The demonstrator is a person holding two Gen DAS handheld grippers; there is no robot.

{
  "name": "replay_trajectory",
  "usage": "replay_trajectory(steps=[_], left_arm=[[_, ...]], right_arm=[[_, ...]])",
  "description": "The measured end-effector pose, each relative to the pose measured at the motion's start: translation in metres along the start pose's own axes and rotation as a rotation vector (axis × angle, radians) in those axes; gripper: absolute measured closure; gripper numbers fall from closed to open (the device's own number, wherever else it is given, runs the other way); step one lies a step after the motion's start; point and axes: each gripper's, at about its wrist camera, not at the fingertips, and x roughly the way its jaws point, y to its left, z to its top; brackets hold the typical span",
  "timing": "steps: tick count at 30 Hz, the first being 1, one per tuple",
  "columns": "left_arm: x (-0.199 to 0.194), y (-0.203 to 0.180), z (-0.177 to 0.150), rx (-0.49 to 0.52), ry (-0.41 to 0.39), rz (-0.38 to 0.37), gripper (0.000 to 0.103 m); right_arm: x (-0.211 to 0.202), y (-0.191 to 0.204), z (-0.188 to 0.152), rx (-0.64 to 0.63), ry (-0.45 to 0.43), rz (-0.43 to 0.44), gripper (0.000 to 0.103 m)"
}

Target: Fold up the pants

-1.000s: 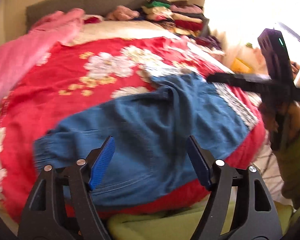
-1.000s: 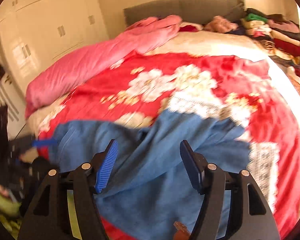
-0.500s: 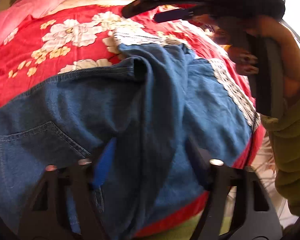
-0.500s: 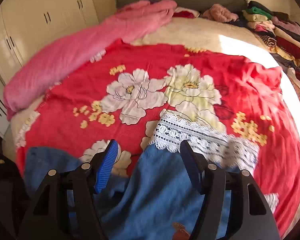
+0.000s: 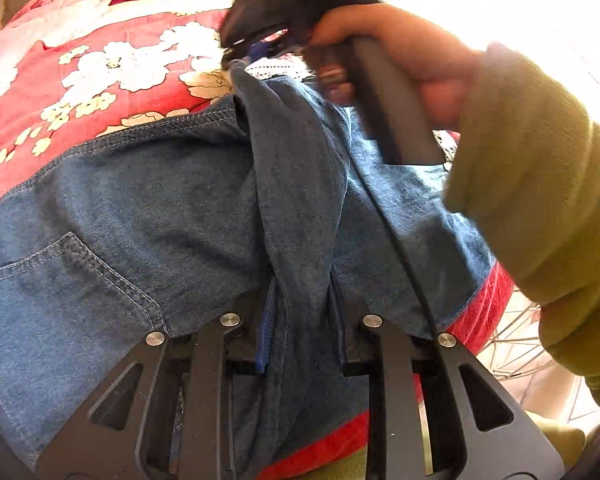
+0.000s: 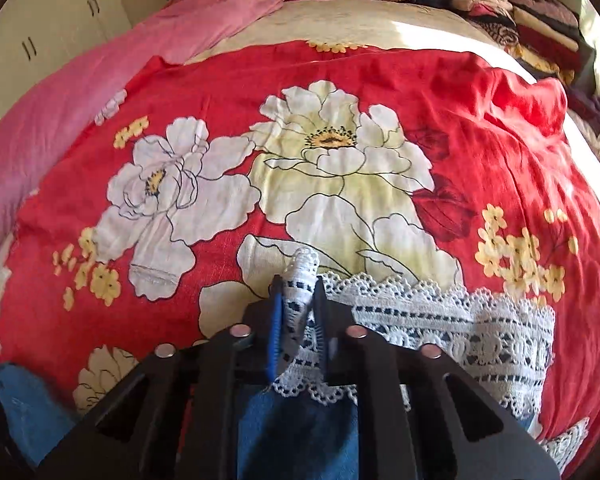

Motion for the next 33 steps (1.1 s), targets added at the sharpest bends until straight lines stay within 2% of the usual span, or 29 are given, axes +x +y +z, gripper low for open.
replay_trajectory(steps=[4, 8, 13, 14, 15, 16, 17, 25, 33], left_arm=[[-0.005, -0.002, -0.001, 0.013, -0.01, 0.003, 0.086], [-0.01, -0.006, 0.0, 0.029, -0.026, 0.027, 0.072], [-0.015, -0.011, -0.001, 0.045, -0.046, 0.066, 0.071], [-0.017, -0.012, -0.001, 0.05, -0.049, 0.073, 0.075], [-0.019, -0.013, -0.001, 0.057, -0.057, 0.089, 0.083], [-0.021, -0.014, -0.001, 0.064, -0.061, 0.096, 0.1], [-0.021, -0.011, 0.0, 0.07, -0.062, 0.099, 0.102], [-0.036, -0.023, -0.006, 0.153, -0.066, 0.139, 0.103], [-0.028, -0.02, -0.018, 0.155, 0.0, 0.153, 0.103]], right_arm=[[-0.055, -0.029, -0.019, 0.03, -0.086, 0.011, 0.094], [-0.108, -0.059, -0.047, 0.058, -0.155, 0.002, 0.094], [-0.158, -0.089, -0.084, 0.106, -0.201, -0.015, 0.094], [-0.167, -0.094, -0.093, 0.113, -0.208, -0.019, 0.094], [-0.177, -0.099, -0.102, 0.12, -0.213, -0.026, 0.094], [-0.182, -0.102, -0.109, 0.127, -0.218, -0.029, 0.094], [-0.19, -0.107, -0.117, 0.135, -0.218, -0.031, 0.094], [-0.222, -0.122, -0.189, 0.188, -0.186, -0.025, 0.094], [-0.198, -0.138, -0.241, 0.279, -0.083, 0.0, 0.094]])
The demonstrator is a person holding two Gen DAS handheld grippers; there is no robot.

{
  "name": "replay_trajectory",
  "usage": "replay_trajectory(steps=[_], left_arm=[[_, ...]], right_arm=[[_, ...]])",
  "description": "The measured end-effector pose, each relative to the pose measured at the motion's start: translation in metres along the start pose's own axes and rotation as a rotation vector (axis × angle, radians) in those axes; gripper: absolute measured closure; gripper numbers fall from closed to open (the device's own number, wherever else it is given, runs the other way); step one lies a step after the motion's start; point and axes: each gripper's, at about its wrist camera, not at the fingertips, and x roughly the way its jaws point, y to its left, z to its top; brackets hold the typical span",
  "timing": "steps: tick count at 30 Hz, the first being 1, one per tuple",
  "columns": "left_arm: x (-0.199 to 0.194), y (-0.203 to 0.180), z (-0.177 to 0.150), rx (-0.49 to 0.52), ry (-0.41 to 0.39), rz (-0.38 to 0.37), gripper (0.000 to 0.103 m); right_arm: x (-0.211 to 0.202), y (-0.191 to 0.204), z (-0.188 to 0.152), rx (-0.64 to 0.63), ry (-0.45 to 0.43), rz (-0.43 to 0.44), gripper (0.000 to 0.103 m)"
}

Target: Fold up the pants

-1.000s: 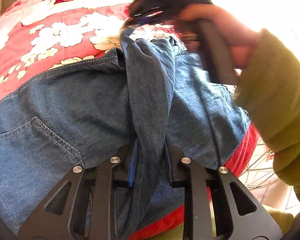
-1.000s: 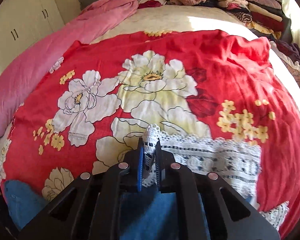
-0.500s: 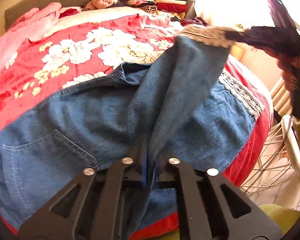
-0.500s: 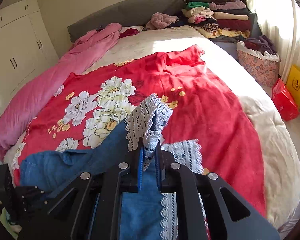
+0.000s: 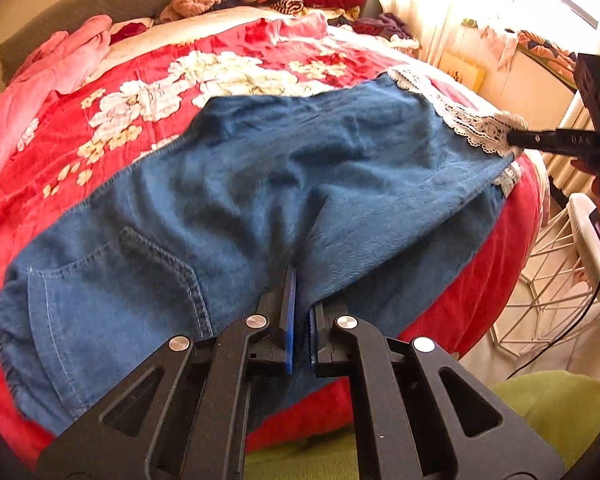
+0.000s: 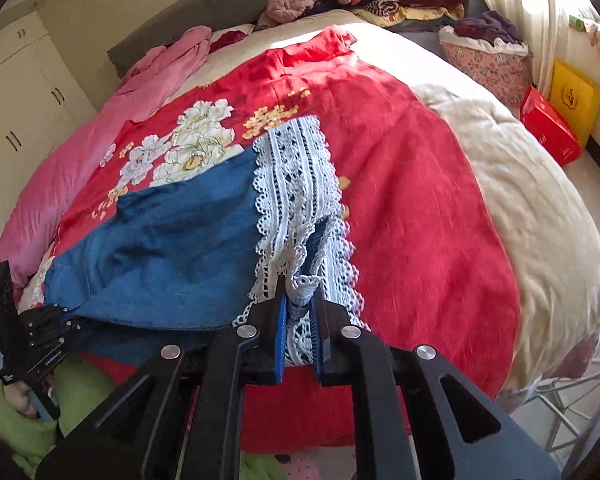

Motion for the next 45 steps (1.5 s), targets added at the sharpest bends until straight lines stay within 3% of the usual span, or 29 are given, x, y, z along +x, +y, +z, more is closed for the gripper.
replay_trajectory(steps=[11, 14, 16, 17, 20, 23, 26, 27, 28, 30, 32, 35, 36, 38, 39, 45], left_arm=[[0.004, -0.008, -0.009, 0.007, 0.027, -0.011, 0.102], [0.004, -0.008, -0.009, 0.013, 0.034, -0.01, 0.102], [0.005, -0.01, -0.011, 0.018, 0.039, -0.006, 0.102], [0.005, -0.011, -0.011, 0.022, 0.04, -0.003, 0.102], [0.003, -0.013, -0.012, 0.028, 0.038, 0.003, 0.102], [0.0, -0.013, -0.013, 0.025, 0.032, 0.003, 0.103], [-0.004, -0.014, -0.014, 0.023, 0.027, 0.0, 0.103], [-0.006, -0.013, -0.015, 0.023, 0.026, -0.003, 0.103], [-0.007, -0.013, -0.015, 0.019, 0.024, -0.005, 0.103], [-0.008, -0.012, -0.015, 0.011, 0.02, -0.01, 0.103], [-0.008, -0.012, -0.015, 0.008, 0.018, -0.011, 0.103], [-0.01, -0.011, -0.016, 0.003, 0.013, -0.015, 0.103], [-0.01, -0.01, -0.016, 0.003, 0.012, -0.015, 0.103], [-0.011, -0.009, -0.017, -0.003, 0.009, -0.017, 0.103], [-0.012, -0.007, -0.017, -0.006, 0.01, -0.02, 0.103], [-0.011, -0.009, -0.022, -0.006, 0.029, -0.057, 0.102]], right_arm=[[0.008, -0.017, -0.011, 0.045, 0.037, 0.008, 0.094], [0.005, -0.022, -0.013, 0.062, 0.042, 0.014, 0.089], [-0.013, -0.02, -0.009, 0.031, -0.008, -0.051, 0.077], [-0.02, -0.016, -0.007, 0.005, -0.034, -0.073, 0.077], [-0.037, 0.013, -0.006, -0.12, -0.095, -0.082, 0.077], [-0.027, 0.057, -0.015, -0.292, -0.072, 0.005, 0.077], [-0.01, 0.097, -0.034, -0.475, -0.047, 0.021, 0.077], [-0.004, 0.115, -0.044, -0.568, -0.044, 0.021, 0.075], [0.0, 0.128, -0.053, -0.641, -0.044, 0.019, 0.064], [0.007, 0.152, -0.069, -0.779, -0.062, -0.004, 0.044], [0.021, 0.171, -0.079, -0.885, -0.065, -0.055, 0.041], [0.043, 0.175, -0.081, -0.932, -0.051, -0.19, 0.041], [0.05, 0.175, -0.08, -0.943, -0.045, -0.211, 0.044], [0.052, 0.167, -0.076, -0.919, -0.014, -0.192, 0.077], [0.049, 0.161, -0.072, -0.888, 0.006, -0.153, 0.1], [0.04, 0.142, -0.074, -0.818, 0.079, -0.052, 0.1]])
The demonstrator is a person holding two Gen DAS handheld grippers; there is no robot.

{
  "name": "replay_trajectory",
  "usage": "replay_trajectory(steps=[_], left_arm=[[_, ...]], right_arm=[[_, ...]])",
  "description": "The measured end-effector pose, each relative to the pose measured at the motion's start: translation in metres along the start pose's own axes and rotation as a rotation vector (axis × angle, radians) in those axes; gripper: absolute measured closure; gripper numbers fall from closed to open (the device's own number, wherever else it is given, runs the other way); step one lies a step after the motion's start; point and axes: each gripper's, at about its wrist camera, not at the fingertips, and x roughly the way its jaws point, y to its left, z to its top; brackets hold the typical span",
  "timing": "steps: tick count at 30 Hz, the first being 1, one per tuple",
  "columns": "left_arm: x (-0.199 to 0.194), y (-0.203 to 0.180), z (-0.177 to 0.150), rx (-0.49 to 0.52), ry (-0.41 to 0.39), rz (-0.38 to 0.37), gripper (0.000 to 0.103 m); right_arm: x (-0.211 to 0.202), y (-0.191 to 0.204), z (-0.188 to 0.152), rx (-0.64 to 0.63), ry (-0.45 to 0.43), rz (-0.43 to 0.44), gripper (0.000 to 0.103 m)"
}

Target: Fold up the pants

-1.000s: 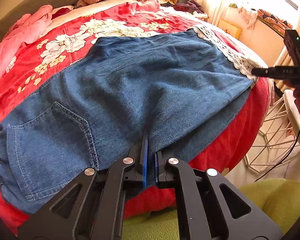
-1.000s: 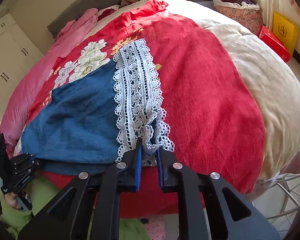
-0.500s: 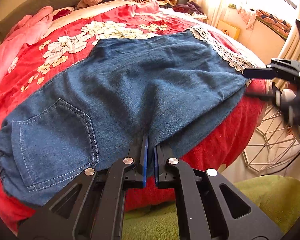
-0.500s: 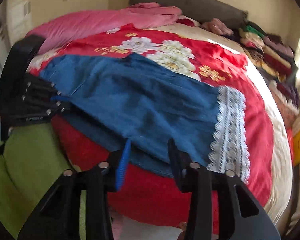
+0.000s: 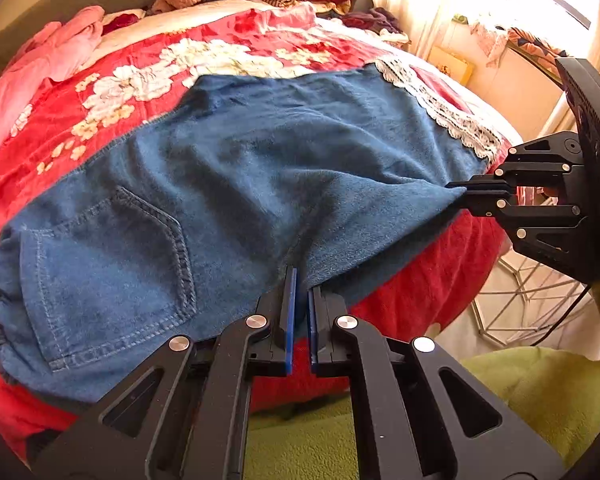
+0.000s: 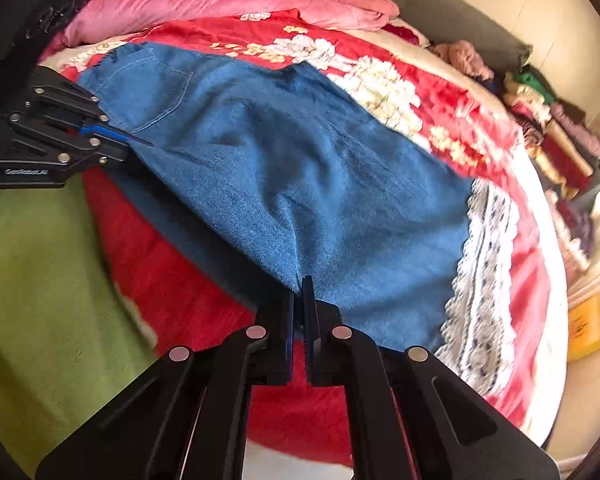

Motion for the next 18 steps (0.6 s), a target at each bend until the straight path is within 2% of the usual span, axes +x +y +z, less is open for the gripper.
replay_trajectory(steps=[2, 4, 5, 6, 7, 8, 9, 10, 11, 13, 15, 18], left_arm=[[0.005, 0.001, -0.003, -0.008, 0.02, -0.007, 0.101], [0.005, 0.004, -0.006, -0.02, 0.033, -0.013, 0.099], [0.002, 0.006, -0.008, -0.026, 0.031, -0.015, 0.097], [-0.003, 0.008, -0.009, -0.033, 0.023, -0.012, 0.093], [-0.011, 0.011, -0.01, -0.039, 0.005, -0.001, 0.08], [-0.022, 0.014, -0.011, -0.046, -0.028, 0.022, 0.072], [-0.035, 0.02, -0.011, -0.059, -0.066, 0.043, 0.058], [-0.046, 0.027, -0.01, -0.078, -0.1, 0.064, 0.052], [-0.058, 0.036, -0.009, -0.104, -0.135, 0.087, 0.041], [-0.083, 0.061, -0.009, -0.181, -0.214, 0.178, 0.024], [-0.095, 0.086, -0.012, -0.256, -0.243, 0.288, 0.022], [-0.098, 0.12, -0.023, -0.344, -0.229, 0.428, 0.022]], right_arm=[[0.007, 0.003, 0.001, 0.007, 0.026, 0.025, 0.099], [0.007, 0.0, 0.002, 0.042, 0.031, 0.059, 0.093], [0.003, -0.008, 0.002, 0.082, 0.026, 0.107, 0.089], [-0.002, -0.012, 0.001, 0.105, 0.019, 0.132, 0.08], [-0.01, -0.02, -0.001, 0.127, -0.001, 0.141, 0.073], [-0.02, -0.027, -0.002, 0.142, -0.027, 0.142, 0.072], [-0.029, -0.037, -0.004, 0.167, -0.057, 0.138, 0.07], [-0.036, -0.045, -0.006, 0.196, -0.082, 0.13, 0.065], [-0.042, -0.055, -0.007, 0.231, -0.106, 0.12, 0.062], [-0.047, -0.079, -0.01, 0.322, -0.139, 0.086, 0.056], [-0.045, -0.098, -0.014, 0.395, -0.139, 0.066, 0.056], [-0.037, -0.113, -0.024, 0.45, -0.122, 0.05, 0.055]])
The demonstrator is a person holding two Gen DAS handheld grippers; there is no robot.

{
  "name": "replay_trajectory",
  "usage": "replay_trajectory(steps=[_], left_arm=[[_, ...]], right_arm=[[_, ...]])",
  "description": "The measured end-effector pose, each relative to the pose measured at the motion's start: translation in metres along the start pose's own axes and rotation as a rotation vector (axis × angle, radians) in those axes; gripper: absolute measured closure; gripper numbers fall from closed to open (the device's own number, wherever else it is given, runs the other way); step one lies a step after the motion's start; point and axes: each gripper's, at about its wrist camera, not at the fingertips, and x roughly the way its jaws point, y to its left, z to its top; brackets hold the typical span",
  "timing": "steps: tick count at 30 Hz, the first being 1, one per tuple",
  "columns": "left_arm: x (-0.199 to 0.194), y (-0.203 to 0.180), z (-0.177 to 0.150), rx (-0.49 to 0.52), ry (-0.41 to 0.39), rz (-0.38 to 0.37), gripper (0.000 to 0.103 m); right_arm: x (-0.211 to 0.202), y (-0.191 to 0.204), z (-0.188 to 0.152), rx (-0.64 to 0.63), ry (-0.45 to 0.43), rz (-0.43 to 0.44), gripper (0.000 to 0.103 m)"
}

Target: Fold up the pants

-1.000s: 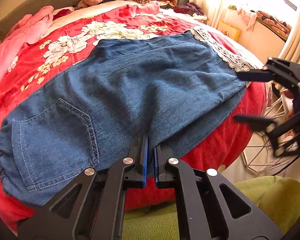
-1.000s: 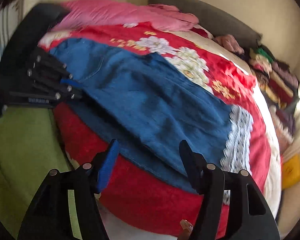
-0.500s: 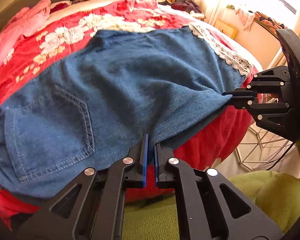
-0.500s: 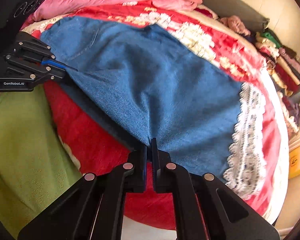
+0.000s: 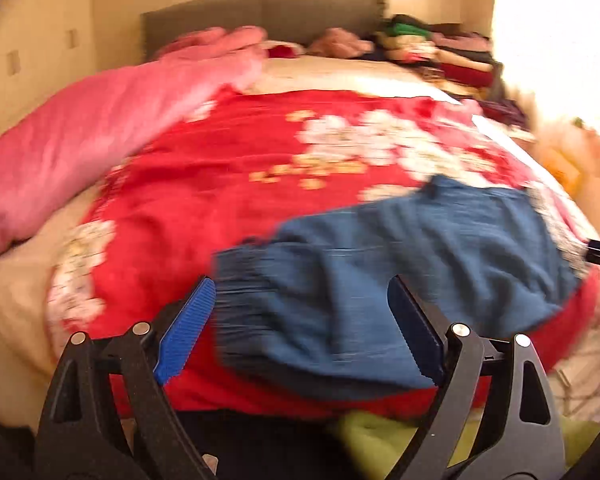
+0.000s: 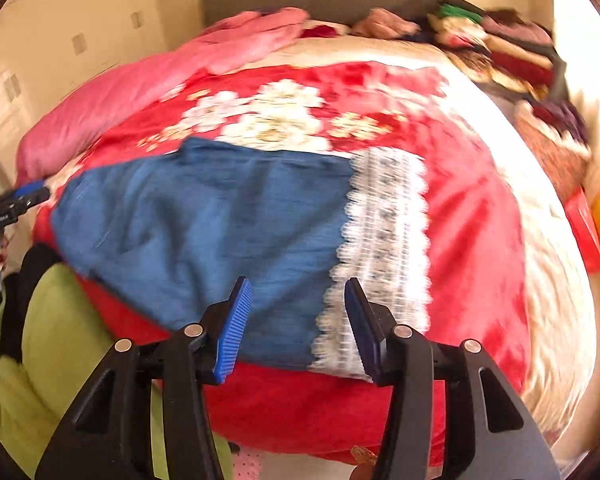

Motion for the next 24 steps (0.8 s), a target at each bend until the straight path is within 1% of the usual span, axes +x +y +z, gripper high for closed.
replay_trajectory(steps=[1, 3, 4, 5, 6, 7, 8, 10, 11, 14, 16, 19, 21, 24], left_arm=[[0.006, 0.008, -0.001, -0.014, 0.009, 0.027, 0.021], [0.023, 0.017, -0.004, -0.051, 0.063, 0.035, 0.019], [0.031, 0.018, -0.005, -0.069, 0.084, 0.018, 0.019], [0.04, 0.016, -0.006, -0.084, 0.112, -0.018, 0.02], [0.048, 0.014, -0.006, -0.096, 0.133, -0.061, 0.027], [0.053, 0.011, -0.008, -0.1, 0.15, -0.086, 0.064], [0.056, 0.005, -0.009, -0.086, 0.161, -0.087, 0.071], [0.053, 0.003, -0.009, -0.074, 0.149, -0.072, 0.071], [0.052, 0.007, -0.007, -0.083, 0.143, -0.07, 0.071], [0.05, 0.028, -0.006, -0.106, 0.117, -0.014, 0.07], [0.053, 0.04, -0.008, -0.14, 0.126, -0.042, 0.07], [0.052, 0.035, -0.011, -0.136, 0.132, -0.043, 0.069], [0.039, 0.033, -0.009, -0.13, 0.106, -0.042, 0.064], [0.013, 0.024, 0.002, -0.083, 0.036, -0.011, 0.051]], right_arm=[[0.003, -0.004, -0.002, 0.011, 0.005, -0.004, 0.055], [0.008, -0.008, -0.006, 0.029, 0.022, -0.004, 0.054], [0.011, -0.009, -0.007, 0.032, 0.027, -0.003, 0.054], [0.013, -0.009, -0.008, 0.034, 0.032, 0.002, 0.054], [0.014, -0.009, -0.01, 0.036, 0.036, 0.006, 0.054], [0.016, -0.009, -0.01, 0.034, 0.042, 0.008, 0.054], [0.017, -0.01, -0.01, 0.031, 0.047, 0.006, 0.054], [0.019, -0.011, -0.013, 0.032, 0.06, -0.001, 0.054], [0.019, -0.011, -0.015, 0.036, 0.063, -0.001, 0.054], [0.023, -0.017, -0.021, 0.066, 0.08, 0.009, 0.054], [0.028, -0.017, -0.024, 0.074, 0.088, 0.007, 0.054], [0.029, -0.016, -0.025, 0.067, 0.087, -0.001, 0.053], [0.026, -0.016, -0.024, 0.067, 0.08, 0.016, 0.05], [0.017, -0.017, -0.02, 0.073, 0.042, 0.037, 0.047]])
